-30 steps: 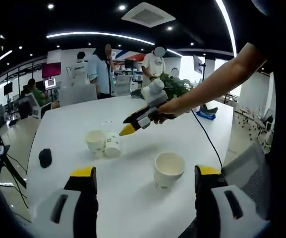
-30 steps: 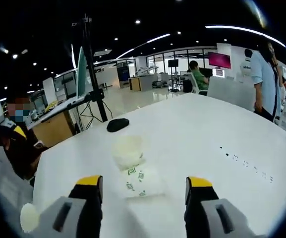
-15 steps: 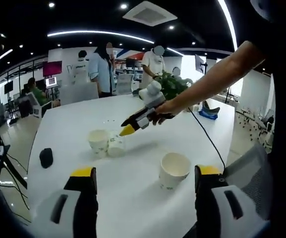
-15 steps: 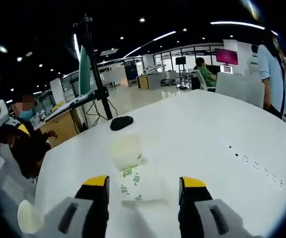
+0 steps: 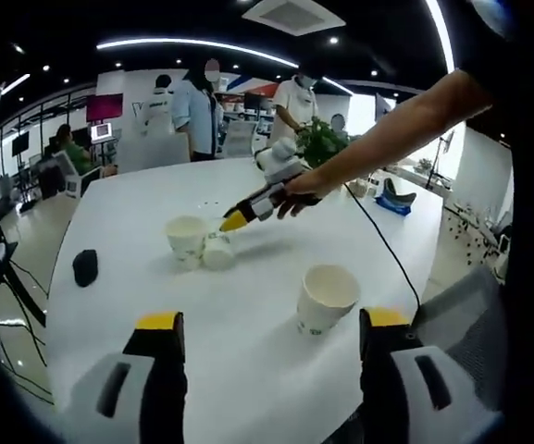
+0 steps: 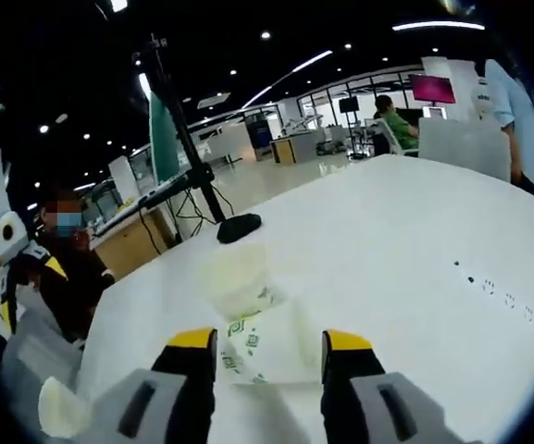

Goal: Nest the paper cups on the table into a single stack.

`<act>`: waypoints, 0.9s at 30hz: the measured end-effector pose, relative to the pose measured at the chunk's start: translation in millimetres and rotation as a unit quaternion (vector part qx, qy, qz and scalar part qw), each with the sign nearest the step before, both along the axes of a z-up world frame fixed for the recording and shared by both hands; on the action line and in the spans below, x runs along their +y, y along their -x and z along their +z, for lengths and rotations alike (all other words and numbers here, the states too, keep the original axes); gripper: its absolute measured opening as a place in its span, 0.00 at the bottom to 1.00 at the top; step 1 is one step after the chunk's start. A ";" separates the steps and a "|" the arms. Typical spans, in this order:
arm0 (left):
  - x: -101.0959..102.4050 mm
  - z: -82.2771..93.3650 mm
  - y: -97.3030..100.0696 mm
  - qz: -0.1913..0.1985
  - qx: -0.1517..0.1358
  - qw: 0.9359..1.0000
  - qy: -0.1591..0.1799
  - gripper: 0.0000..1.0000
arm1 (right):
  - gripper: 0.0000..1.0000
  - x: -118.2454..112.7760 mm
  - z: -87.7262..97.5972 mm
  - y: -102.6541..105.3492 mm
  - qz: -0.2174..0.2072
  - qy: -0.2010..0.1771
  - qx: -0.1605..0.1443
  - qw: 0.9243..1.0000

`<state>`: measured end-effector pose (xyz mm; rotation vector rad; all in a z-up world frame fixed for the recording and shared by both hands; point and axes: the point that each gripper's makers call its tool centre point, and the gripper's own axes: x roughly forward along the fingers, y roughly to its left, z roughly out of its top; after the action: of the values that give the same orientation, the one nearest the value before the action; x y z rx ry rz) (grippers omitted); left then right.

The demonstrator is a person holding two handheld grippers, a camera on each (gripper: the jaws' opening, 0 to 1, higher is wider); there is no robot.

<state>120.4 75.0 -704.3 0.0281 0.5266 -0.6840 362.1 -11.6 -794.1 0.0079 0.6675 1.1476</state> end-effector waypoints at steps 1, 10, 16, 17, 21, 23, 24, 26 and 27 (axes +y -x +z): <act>1.5 -0.5 0.0 0.005 0.001 1.000 0.001 0.75 | 0.43 2.9 2.9 4.3 0.000 -0.002 0.002 1.000; 0.1 -5.9 4.5 0.009 0.009 1.000 -0.003 0.72 | 0.30 5.1 6.0 23.1 0.007 -0.020 0.027 0.999; -1.9 -5.9 6.3 0.003 0.008 1.000 -0.006 0.70 | 0.15 4.5 6.7 41.7 -0.007 -0.040 0.066 0.997; -2.0 -5.8 6.2 0.003 0.008 1.000 -0.006 0.70 | 0.12 4.5 7.5 42.2 -0.017 -0.050 0.083 0.995; -3.0 -7.1 6.1 -0.002 0.009 1.000 -0.008 0.70 | 0.03 4.1 13.2 46.6 -0.025 -0.088 0.115 0.989; -4.2 -7.2 5.7 -0.005 0.008 1.000 -0.009 0.70 | 0.02 3.1 13.9 47.8 -0.031 -0.093 0.121 0.988; -5.2 -7.2 5.3 -0.008 0.008 1.000 -0.009 0.70 | 0.02 2.6 15.2 49.3 -0.034 -0.098 0.124 0.987; -6.7 -7.0 4.0 -0.012 0.006 1.000 -0.011 0.69 | 0.00 3.0 19.8 51.4 -0.044 -0.119 0.138 0.982; -7.2 -6.7 3.4 -0.014 0.004 1.000 -0.012 0.70 | 0.00 2.4 20.7 51.9 -0.046 -0.124 0.143 0.981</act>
<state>117.0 67.9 -711.0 0.0552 0.5436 -0.7056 310.2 -9.1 -773.4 0.4185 0.7639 1.1437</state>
